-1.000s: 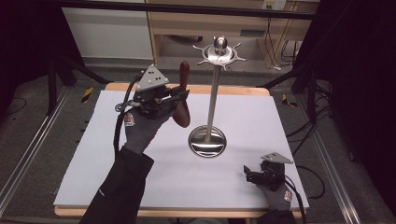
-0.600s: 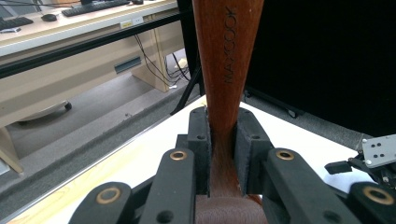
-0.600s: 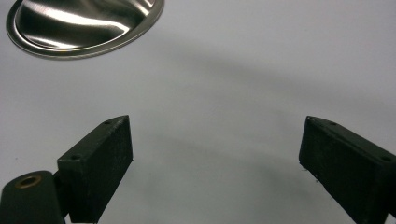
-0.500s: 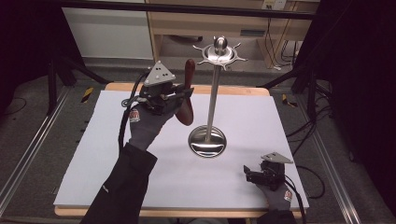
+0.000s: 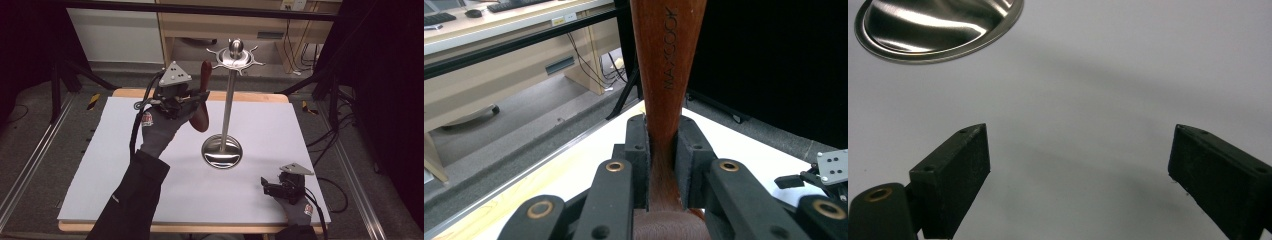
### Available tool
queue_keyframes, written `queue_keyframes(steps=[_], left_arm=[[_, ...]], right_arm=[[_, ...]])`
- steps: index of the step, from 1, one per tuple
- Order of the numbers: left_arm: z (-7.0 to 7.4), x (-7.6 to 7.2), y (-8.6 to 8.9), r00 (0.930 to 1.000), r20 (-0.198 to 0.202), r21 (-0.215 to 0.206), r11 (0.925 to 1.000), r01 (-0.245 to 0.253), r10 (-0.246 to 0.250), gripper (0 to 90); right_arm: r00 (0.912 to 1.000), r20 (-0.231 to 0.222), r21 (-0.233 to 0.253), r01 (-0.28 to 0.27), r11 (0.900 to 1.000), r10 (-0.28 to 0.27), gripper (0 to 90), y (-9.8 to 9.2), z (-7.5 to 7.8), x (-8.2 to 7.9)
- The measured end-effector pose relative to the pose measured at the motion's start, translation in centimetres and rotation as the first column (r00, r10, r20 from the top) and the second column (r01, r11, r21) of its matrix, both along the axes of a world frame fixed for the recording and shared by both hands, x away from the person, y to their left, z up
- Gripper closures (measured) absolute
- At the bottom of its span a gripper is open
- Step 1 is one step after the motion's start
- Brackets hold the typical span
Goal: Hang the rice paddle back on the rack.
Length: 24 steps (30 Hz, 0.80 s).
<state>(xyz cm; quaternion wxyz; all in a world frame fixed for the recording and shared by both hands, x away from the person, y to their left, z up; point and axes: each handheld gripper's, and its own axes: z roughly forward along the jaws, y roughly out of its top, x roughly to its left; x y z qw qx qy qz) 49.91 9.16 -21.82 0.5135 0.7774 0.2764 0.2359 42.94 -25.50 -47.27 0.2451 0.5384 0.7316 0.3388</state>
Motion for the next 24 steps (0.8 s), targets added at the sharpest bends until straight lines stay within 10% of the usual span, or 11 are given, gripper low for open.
queue_keyframes(steps=[24], left_arm=[[0.2,1.0,-1.2,0.9998,-0.021,0.025,0.9997,-0.004,0.005,77.5]], right_arm=[[1.0,-0.001,0.0,-0.002,1.0,0.002,10.0,0.0,0.0,0.0]])
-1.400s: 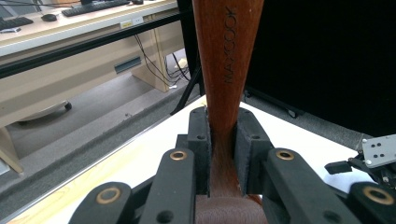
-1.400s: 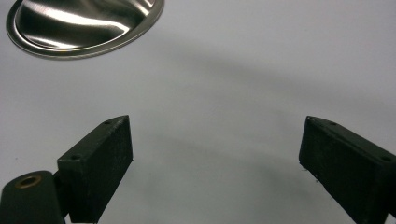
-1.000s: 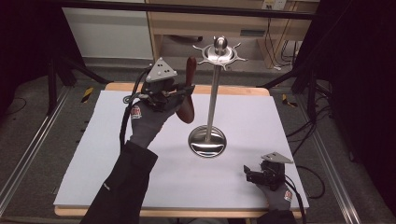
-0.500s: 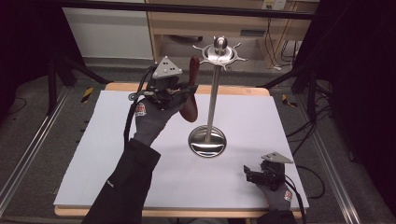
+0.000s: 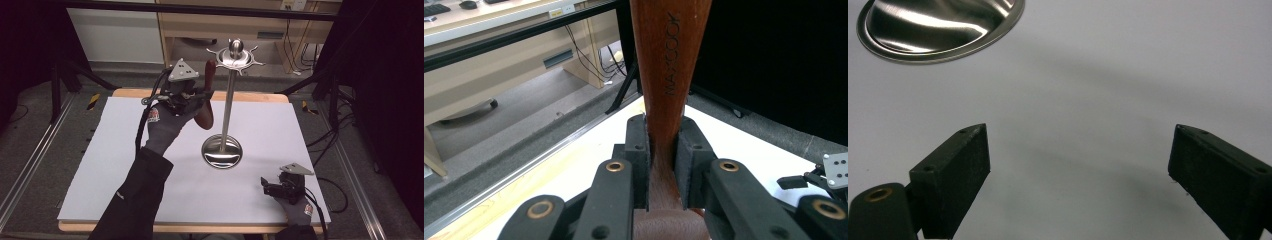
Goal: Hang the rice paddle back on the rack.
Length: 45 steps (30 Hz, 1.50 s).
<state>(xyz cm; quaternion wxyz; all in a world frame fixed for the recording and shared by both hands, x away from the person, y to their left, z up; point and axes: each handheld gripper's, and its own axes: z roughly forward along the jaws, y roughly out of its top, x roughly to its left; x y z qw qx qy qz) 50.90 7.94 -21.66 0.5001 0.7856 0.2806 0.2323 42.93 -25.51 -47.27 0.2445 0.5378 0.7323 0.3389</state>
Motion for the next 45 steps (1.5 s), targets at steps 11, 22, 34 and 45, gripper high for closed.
queue_keyframes(steps=[11,22,34,45], left_arm=[[-0.4,0.6,-0.6,1.0,-0.007,-0.008,1.0,0.003,-0.003,77.5],[-1.4,0.9,-0.8,0.9974,0.072,-0.062,0.9981,-0.003,0.007,77.2],[-2.1,0.8,-0.5,0.9927,0.12,-0.09,0.9959,0.001,0.01,75.2],[-3.8,-1.1,0.7,0.9955,0.092,-0.066,0.9977,-0.017,0.023,51.9]], right_arm=[[1.0,0.003,0.001,-0.001,1.0,0.001,10.0,0.0,0.0,0.0],[1.0,0.0,0.002,-0.004,1.0,0.004,10.1,0.0,0.0,0.0],[0.9999,0.005,-0.005,-0.012,1.0,0.012,10.0,0.0,0.0,-0.1],[1.0,0.0,-0.006,-0.007,1.0,0.007,10.0,0.1,0.0,-0.1]])
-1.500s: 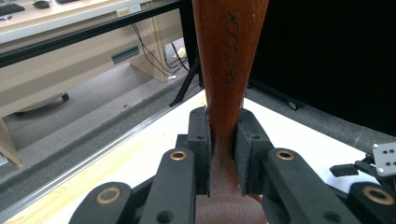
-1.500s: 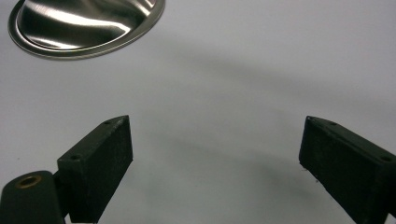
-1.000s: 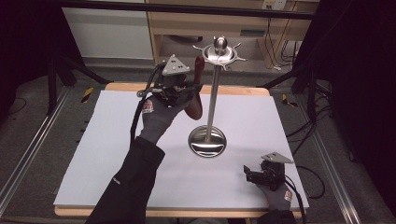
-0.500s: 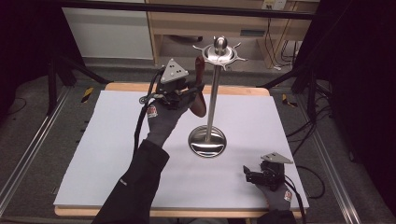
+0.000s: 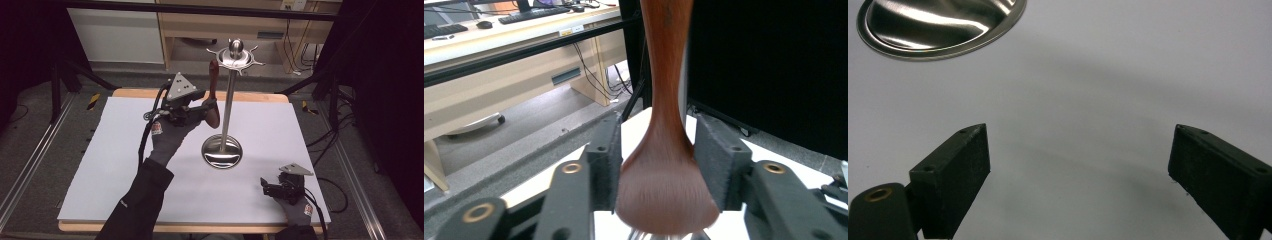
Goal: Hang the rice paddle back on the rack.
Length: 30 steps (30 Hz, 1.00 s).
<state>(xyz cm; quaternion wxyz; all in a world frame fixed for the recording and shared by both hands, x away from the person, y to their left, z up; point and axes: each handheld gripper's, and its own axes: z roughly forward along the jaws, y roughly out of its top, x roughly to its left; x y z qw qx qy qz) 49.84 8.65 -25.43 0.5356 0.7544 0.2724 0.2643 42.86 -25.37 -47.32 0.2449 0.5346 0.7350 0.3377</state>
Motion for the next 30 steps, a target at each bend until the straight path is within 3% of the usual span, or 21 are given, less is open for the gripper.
queue_keyframes(steps=[5,7,16,22,25,28,30], left_arm=[[-1.1,-0.9,1.8,0.9987,0.048,0.024,0.9996,-0.016,0.015,44.9],[-1.9,-1.5,2.4,0.9998,0.001,0.005,0.9998,-0.018,0.018,43.2],[-5.9,-2.7,5.5,0.997,-0.066,0.02,0.999,-0.039,0.04,39.8],[-8.8,-3.2,7.3,0.9917,-0.115,0.02,0.9982,-0.056,0.058,38.8],[-10.6,-3.5,8.3,0.9865,-0.143,0.046,0.9963,-0.073,0.079,38.2],[-11.4,-3.6,8.9,0.9836,-0.159,0.046,0.9958,-0.08,0.086,38.1],[-12.4,-3.9,9.8,0.9793,-0.176,0.069,0.9935,-0.09,0.101,37.8]], right_arm=[[1.0,-0.001,-0.002,0.004,1.0,-0.004,9.9,0.0,0.0,-0.1],[1.0,0.005,-0.01,0.0,1.0,0.0,9.6,0.0,0.0,-0.1],[1.0,-0.004,-0.013,0.007,1.0,-0.007,9.0,0.2,-0.1,-0.2],[0.9999,-0.007,-0.016,0.007,1.0,-0.007,8.9,0.3,-0.2,-0.2],[0.9998,-0.009,-0.018,0.015,1.0,-0.015,8.8,0.3,-0.2,-0.2],[0.9998,-0.009,-0.019,0.018,1.0,-0.018,8.8,0.3,-0.2,-0.2],[0.9997,-0.01,-0.023,0.021,1.0,-0.021,8.8,0.2,-0.3,-0.2]])
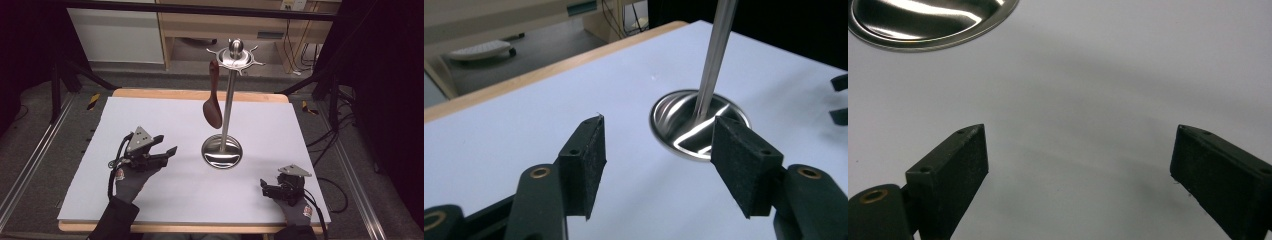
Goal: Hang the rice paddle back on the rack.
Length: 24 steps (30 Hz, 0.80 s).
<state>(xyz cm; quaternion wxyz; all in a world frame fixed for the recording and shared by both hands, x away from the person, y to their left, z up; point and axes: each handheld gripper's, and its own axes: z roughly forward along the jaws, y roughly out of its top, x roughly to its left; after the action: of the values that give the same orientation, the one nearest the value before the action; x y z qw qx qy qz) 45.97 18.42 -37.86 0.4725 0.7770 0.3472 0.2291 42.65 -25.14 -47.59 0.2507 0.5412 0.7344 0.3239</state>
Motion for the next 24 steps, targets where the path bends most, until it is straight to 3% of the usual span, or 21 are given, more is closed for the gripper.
queue_keyframes(steps=[5,8,14,20,24], left_arm=[[-1.3,-0.5,1.0,0.9993,-0.031,0.005,0.9998,-0.021,0.021,37.5],[-2.1,-0.8,1.8,0.9985,-0.044,0.032,0.999,-0.031,0.032,37.0],[-3.4,-1.4,3.6,0.9957,-0.064,0.032,0.9974,-0.065,0.067,36.0],[-5.2,-1.6,5.5,0.9888,-0.097,0.026,0.9935,-0.111,0.113,35.5],[-5.8,-1.5,6.5,0.9824,-0.113,0.048,0.9884,-0.144,0.149,34.4]], right_arm=[[0.9999,-0.003,0.007,0.014,1.0,-0.014,8.8,-0.3,-0.1,-0.1],[0.9997,-0.003,0.014,0.025,1.0,-0.025,8.8,-0.7,0.0,-0.3],[0.9996,-0.003,-0.02,0.029,0.999,-0.029,8.6,-0.8,-0.2,-0.2],[0.9992,-0.006,-0.012,0.04,0.999,-0.04,8.4,-1.0,-0.2,-0.2],[0.9988,-0.013,-0.012,0.047,0.999,-0.047,8.5,-1.2,-0.3,-0.2]])
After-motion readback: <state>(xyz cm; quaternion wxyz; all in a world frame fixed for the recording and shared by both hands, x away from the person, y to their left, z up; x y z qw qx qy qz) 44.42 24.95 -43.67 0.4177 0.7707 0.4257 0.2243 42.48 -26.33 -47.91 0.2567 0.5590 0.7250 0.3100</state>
